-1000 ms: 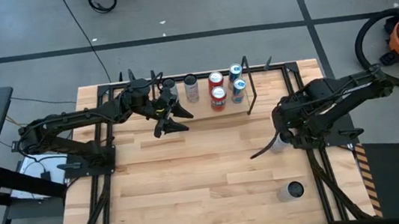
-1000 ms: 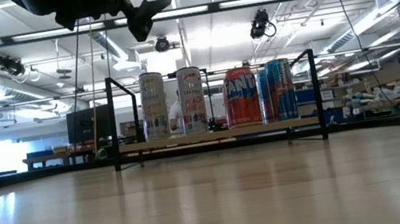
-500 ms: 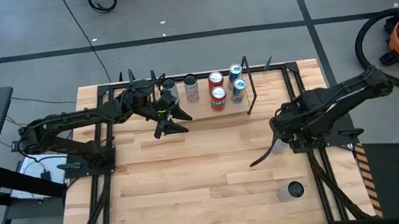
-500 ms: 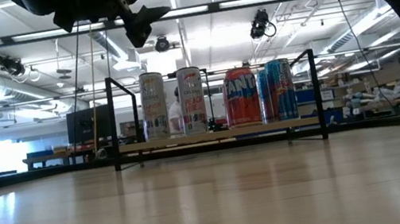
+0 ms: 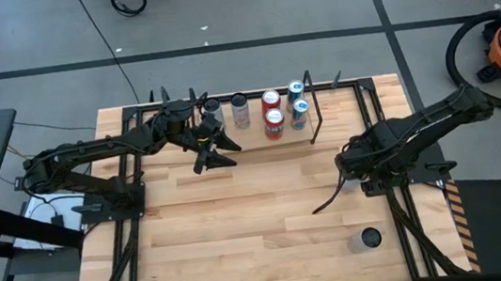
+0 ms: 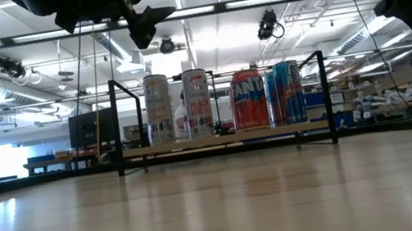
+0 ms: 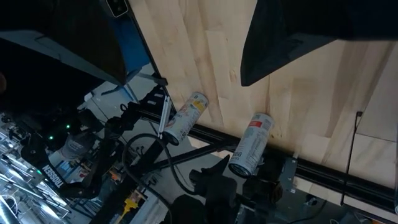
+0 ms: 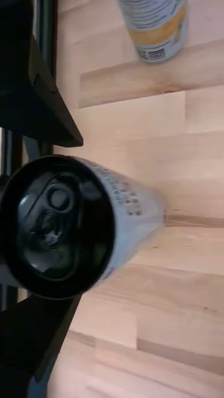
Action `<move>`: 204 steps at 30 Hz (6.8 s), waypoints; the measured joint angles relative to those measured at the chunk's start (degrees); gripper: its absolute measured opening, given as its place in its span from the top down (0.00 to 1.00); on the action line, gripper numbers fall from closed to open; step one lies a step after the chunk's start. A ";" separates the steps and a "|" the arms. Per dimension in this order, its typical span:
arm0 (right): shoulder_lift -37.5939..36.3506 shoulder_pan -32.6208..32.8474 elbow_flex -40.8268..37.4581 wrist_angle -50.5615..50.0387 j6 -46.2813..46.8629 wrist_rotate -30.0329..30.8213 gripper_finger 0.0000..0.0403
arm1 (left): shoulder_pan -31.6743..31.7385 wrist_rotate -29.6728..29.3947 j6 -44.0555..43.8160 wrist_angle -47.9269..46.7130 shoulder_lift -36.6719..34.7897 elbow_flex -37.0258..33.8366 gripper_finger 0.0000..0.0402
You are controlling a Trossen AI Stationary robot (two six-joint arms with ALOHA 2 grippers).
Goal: Place canned beverage on shelf
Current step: Put the top white and pink soda can aligned with the other white and pink soda can on the shelf
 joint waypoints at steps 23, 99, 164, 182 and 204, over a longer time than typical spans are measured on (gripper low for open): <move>-0.02 0.00 -0.17 4.26 8.62 1.88 0.35 | -0.01 -0.43 0.89 0.01 0.11 0.00 0.21; 60.57 -31.95 81.49 -1.80 -13.61 3.22 0.34 | 21.83 -7.32 3.86 -16.64 -13.51 0.02 0.21; 61.27 -31.87 78.69 -0.34 -15.10 4.70 0.30 | 20.22 -7.30 2.92 -17.89 -13.46 0.02 0.21; 61.24 -33.49 78.67 0.09 -13.40 3.13 0.29 | 20.38 -7.32 2.93 -17.78 -13.46 0.02 0.21; 61.26 -33.81 78.67 1.34 -13.64 2.89 0.16 | 20.38 -7.28 2.88 -17.83 -13.46 0.02 0.21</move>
